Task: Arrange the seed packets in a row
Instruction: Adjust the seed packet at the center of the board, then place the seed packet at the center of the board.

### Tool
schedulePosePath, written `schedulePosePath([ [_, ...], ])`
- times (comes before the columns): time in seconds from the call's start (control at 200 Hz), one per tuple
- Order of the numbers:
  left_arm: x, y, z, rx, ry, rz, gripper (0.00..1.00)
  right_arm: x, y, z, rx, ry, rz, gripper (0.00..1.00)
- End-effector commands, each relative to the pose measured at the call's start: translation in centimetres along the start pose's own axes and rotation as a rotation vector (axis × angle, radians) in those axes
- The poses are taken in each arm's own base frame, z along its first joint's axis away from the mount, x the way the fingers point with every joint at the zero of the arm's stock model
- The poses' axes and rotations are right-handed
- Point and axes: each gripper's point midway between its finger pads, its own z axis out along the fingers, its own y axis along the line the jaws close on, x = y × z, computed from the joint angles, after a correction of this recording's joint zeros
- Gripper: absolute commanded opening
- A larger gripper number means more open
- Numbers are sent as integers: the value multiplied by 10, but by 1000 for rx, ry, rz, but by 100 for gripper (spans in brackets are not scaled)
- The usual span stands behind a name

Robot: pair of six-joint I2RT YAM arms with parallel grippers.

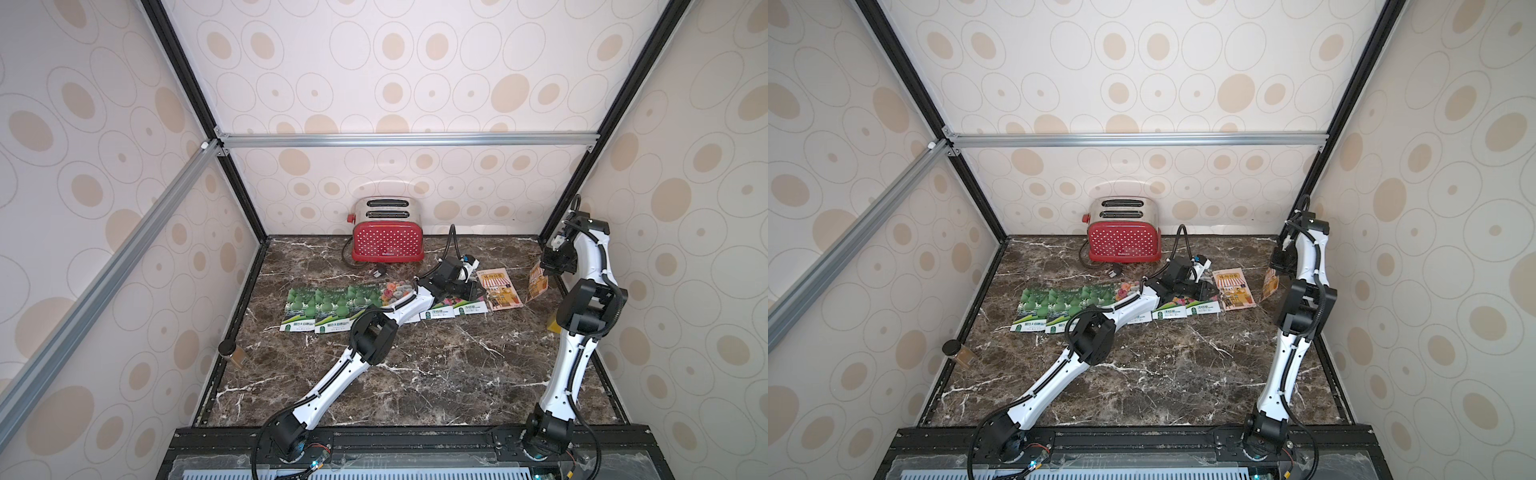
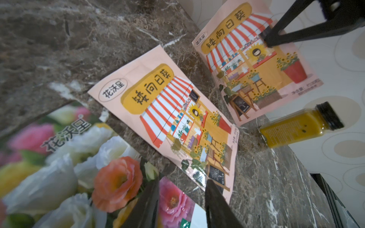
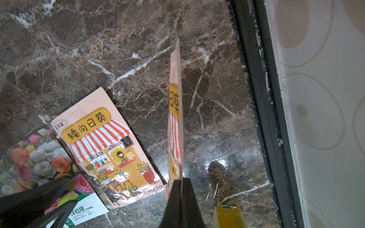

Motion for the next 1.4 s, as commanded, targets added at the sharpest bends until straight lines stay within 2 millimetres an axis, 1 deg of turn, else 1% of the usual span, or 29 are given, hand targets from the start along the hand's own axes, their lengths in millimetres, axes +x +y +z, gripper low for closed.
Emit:
schedulePosePath([
  [0.0,-60,-57,-29,90,-123,115,40,5,-2,-1,0,29,-17,0],
  [0.03,-66,-64,-32,107,-139,130,40,7,-5,2,17,40,-15,0],
  [0.115,-72,-76,-36,128,-150,151,40,10,-11,9,51,60,-14,1],
  [0.21,-74,-86,-41,151,-144,157,40,13,-19,19,91,81,-8,2],
  [0.315,-73,-89,-44,147,-141,176,40,17,-19,29,86,107,-2,6],
  [0.406,-73,-89,-44,147,-143,179,41,18,-20,34,86,115,6,7],
  [0.451,-74,-90,-43,153,-143,180,41,17,-20,36,88,115,13,10],
  [0.481,-74,-90,-43,155,-142,177,42,17,-21,36,90,116,15,14],
  [0.551,-74,-92,-43,167,-141,174,42,15,-20,36,92,110,20,18],
  [0.621,-74,-93,-44,173,-140,173,42,14,-20,35,94,104,26,27],
  [0.681,-73,-94,-43,178,-137,174,43,12,-21,32,98,95,32,29],
  [0.726,-72,-94,-43,181,-136,172,43,12,-21,31,102,92,39,35],
  [0.861,-67,-92,-39,188,-125,163,42,8,-24,21,123,63,52,37],
  [0.926,-65,-91,-38,187,-123,159,42,7,-21,18,110,51,53,37],
  [1.042,-63,-90,-38,182,-113,160,42,7,-12,11,78,33,48,37],
  [1.142,-60,-87,-39,162,-94,166,40,9,5,4,13,8,26,37],
  [1.167,-59,-85,-40,146,-87,176,40,6,12,-1,-15,-13,16,37],
  [1.177,-58,-83,-40,135,-82,177,39,10,15,4,-25,2,13,37],
  [1.222,-58,-77,-44,87,-70,188,38,12,29,0,-68,-20,-21,38],
  [1.272,-57,-72,-51,36,-53,207,35,14,49,-6,-111,-57,-92,41],
  [1.287,-59,-72,-55,16,-54,213,34,14,56,-6,-120,-68,-117,42],
  [1.312,-57,-67,-60,-18,-49,222,34,16,66,-12,-126,-97,-159,43],
  [1.322,-59,-68,-63,-28,-54,229,34,17,70,-13,-128,-105,-176,44],
  [1.347,-58,-66,-70,-53,-53,243,33,20,79,-18,-130,-131,-215,45],
  [1.372,-60,-64,-78,-82,-61,255,33,26,88,-20,-141,-139,-247,47],
  [1.392,-60,-62,-85,-111,-67,263,33,27,96,-27,-154,-167,-271,49],
])
